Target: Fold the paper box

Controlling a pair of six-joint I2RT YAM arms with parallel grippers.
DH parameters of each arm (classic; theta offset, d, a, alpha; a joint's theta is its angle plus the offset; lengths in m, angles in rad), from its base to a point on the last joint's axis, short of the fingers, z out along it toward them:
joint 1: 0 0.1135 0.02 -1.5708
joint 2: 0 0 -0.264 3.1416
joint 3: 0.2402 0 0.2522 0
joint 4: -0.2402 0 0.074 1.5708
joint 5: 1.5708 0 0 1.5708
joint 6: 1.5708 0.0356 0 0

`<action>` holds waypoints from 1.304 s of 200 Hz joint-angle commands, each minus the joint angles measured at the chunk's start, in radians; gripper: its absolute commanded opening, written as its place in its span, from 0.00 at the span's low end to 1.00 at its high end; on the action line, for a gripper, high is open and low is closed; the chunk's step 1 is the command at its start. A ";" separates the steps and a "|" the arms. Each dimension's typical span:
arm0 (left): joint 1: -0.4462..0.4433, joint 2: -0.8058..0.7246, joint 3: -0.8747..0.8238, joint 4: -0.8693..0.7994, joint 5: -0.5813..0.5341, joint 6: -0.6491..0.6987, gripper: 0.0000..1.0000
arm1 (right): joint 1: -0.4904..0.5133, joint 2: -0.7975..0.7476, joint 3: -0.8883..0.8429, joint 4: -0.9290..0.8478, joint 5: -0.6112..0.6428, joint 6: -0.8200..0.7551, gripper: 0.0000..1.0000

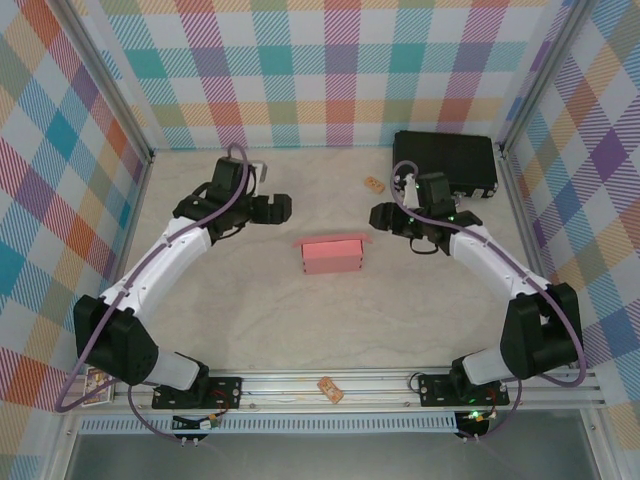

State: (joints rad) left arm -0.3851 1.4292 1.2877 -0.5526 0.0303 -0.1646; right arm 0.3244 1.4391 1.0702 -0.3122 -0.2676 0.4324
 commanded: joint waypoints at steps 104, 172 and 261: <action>0.008 0.040 -0.152 0.094 0.351 -0.223 0.90 | 0.041 0.075 0.111 -0.179 -0.078 -0.145 0.57; -0.001 0.116 -0.186 0.205 0.420 -0.308 0.85 | 0.048 0.089 0.074 -0.128 -0.045 -0.084 0.57; -0.001 0.140 -0.303 0.496 0.516 -0.492 0.94 | 0.042 0.121 0.030 -0.035 -0.076 0.031 0.60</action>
State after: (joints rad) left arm -0.3801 1.5486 1.0058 -0.1703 0.4858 -0.5869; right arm 0.3672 1.5486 1.1198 -0.3889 -0.3046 0.4309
